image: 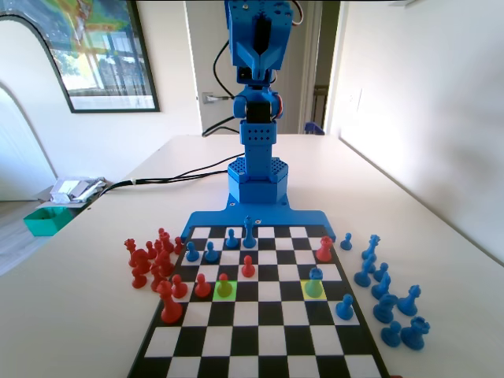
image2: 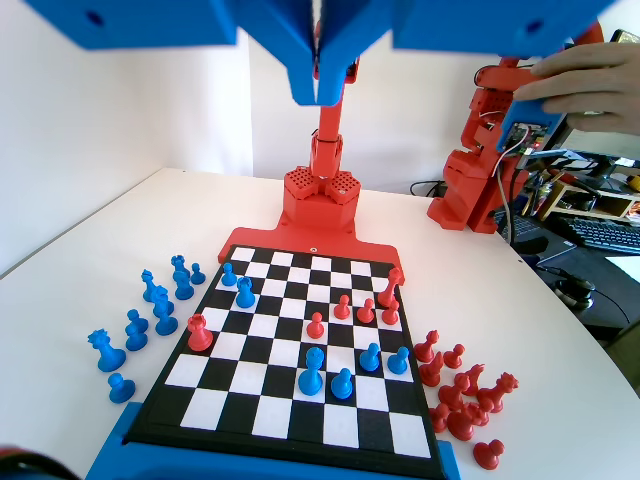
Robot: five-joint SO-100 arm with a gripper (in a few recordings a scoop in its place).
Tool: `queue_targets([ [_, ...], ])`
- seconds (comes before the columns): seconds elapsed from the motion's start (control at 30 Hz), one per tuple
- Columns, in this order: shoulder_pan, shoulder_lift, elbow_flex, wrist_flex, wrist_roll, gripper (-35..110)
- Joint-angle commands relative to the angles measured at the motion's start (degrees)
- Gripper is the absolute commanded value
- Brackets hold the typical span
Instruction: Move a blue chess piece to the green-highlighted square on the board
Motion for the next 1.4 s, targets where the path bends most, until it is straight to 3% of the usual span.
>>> queue_targets([
  [0.0, 0.6, 1.1, 0.3, -1.0, -0.8, 1],
  [1.37, -1.1, -0.1, -3.2, -0.3, -1.2, 1],
])
